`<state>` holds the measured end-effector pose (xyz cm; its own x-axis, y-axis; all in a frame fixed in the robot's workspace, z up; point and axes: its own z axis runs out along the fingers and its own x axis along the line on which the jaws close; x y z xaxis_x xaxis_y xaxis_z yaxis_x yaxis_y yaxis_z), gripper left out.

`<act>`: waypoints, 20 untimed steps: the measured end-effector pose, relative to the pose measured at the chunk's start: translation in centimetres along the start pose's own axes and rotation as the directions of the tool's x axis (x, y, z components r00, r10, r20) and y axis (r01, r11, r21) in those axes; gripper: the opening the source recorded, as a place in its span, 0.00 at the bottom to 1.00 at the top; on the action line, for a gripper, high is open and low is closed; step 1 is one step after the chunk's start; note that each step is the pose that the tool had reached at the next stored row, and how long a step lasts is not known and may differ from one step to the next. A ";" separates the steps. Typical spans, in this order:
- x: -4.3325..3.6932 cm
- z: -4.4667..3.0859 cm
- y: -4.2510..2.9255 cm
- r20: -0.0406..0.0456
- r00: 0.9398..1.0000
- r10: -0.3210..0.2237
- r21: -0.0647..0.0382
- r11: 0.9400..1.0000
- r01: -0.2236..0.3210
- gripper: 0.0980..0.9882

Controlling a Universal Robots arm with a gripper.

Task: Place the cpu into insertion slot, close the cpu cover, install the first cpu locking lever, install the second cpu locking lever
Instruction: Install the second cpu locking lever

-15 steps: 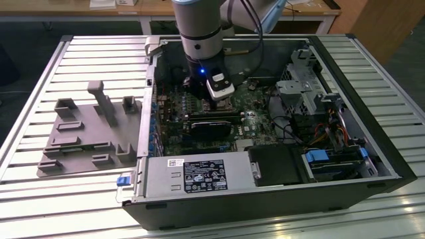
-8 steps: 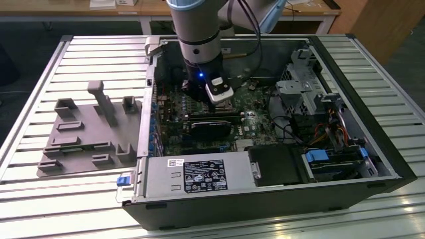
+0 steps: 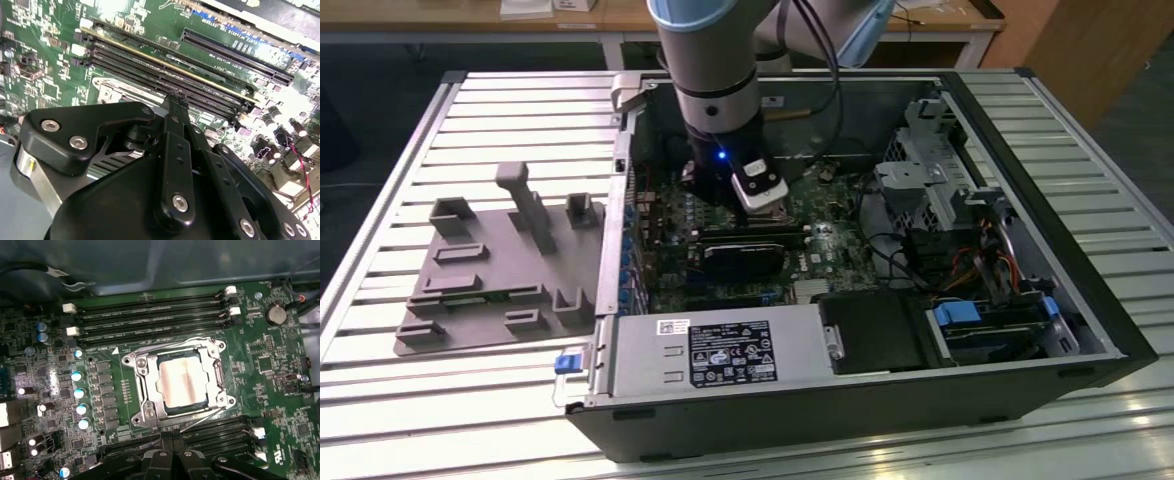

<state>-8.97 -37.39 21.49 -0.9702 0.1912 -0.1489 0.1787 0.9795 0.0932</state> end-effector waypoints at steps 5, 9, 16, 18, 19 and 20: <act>0.14 0.07 -0.39 -0.005 1.000 -0.010 -0.023 1.000 0.010 0.00; 0.11 0.10 -0.82 -0.008 1.000 -0.012 -0.042 0.999 0.011 0.00; 0.09 0.24 -1.47 -0.021 1.000 -0.005 -0.111 0.994 0.002 0.00; 0.15 0.34 -1.68 -0.024 1.000 -0.004 -0.129 0.992 0.000 0.00; 0.19 0.40 -1.83 -0.025 1.000 -0.004 -0.133 0.991 0.001 0.00; 0.23 0.46 -1.99 -0.026 1.000 -0.004 -0.136 0.991 0.001 0.00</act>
<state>-9.47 -39.26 20.82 -0.9749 0.1851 -0.1241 0.1539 0.9619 0.2260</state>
